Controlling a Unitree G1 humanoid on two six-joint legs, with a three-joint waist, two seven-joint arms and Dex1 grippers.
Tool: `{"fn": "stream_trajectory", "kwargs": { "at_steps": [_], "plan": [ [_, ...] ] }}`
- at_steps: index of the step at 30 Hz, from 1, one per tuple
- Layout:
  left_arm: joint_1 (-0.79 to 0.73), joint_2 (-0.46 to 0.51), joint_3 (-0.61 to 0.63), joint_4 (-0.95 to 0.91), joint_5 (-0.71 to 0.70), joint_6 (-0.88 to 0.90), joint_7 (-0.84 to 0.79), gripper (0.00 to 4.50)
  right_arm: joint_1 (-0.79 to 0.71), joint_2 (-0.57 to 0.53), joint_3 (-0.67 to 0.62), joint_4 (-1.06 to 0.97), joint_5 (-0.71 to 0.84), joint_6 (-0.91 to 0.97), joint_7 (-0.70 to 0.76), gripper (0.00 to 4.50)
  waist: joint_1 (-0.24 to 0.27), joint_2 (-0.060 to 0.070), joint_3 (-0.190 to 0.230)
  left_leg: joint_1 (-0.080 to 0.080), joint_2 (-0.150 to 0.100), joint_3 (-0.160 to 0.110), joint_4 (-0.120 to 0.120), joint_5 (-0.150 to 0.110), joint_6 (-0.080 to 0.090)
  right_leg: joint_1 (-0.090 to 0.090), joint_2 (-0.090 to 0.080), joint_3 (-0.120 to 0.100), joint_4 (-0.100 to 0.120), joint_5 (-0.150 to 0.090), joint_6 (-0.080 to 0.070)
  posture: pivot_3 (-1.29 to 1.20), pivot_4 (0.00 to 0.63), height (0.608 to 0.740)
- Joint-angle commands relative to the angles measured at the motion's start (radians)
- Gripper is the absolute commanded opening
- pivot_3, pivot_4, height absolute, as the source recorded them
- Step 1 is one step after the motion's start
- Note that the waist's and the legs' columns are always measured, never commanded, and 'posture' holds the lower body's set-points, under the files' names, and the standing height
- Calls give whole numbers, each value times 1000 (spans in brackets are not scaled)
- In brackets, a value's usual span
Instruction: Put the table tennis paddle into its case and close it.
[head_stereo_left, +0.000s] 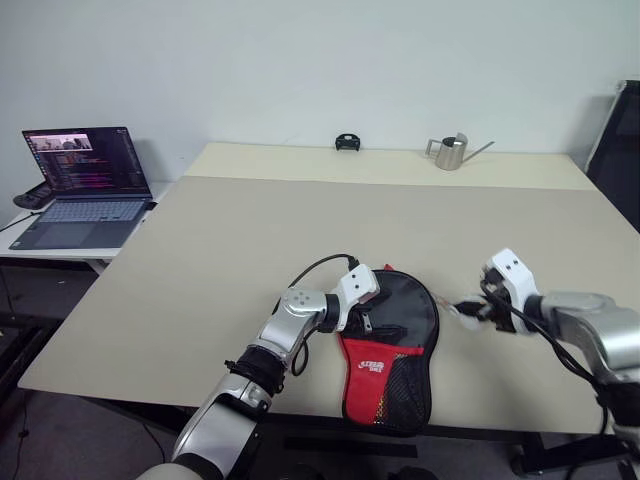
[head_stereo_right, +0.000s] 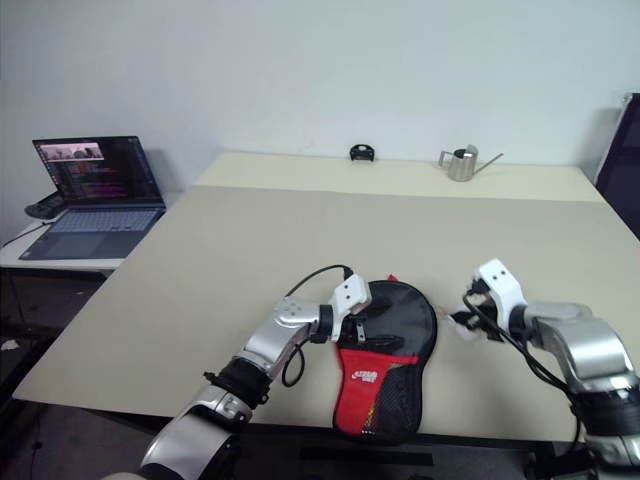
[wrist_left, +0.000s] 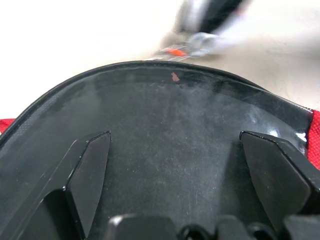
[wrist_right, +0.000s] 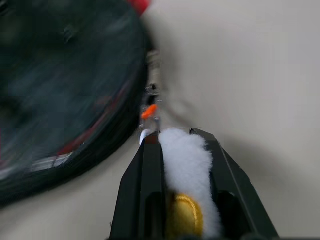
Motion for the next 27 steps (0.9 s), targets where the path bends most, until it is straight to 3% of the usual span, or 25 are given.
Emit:
{"fn": "stream_trajectory", "kwargs": {
  "at_steps": [1,10,27],
  "plan": [
    [32,10,-66,82,67,7,-19,4500,61,-41,-53,-138,85,73,26,453,0,0,0,0,0,0,0,0,0,0,0,0,0,0,0,0,150,740],
    [-3,20,-115,141,118,-31,-44,4500,245,-110,-126,-287,209,140,42,441,3,-2,0,11,0,-1,-2,-1,1,11,0,-1,-4,-1,1,0,150,740],
    [-17,6,-150,183,143,-49,-56,4500,597,-176,-190,-645,497,175,68,437,10,-8,-7,10,-1,-4,-3,-4,5,17,0,-4,-14,-3,4,0,150,740]
  ]
}}
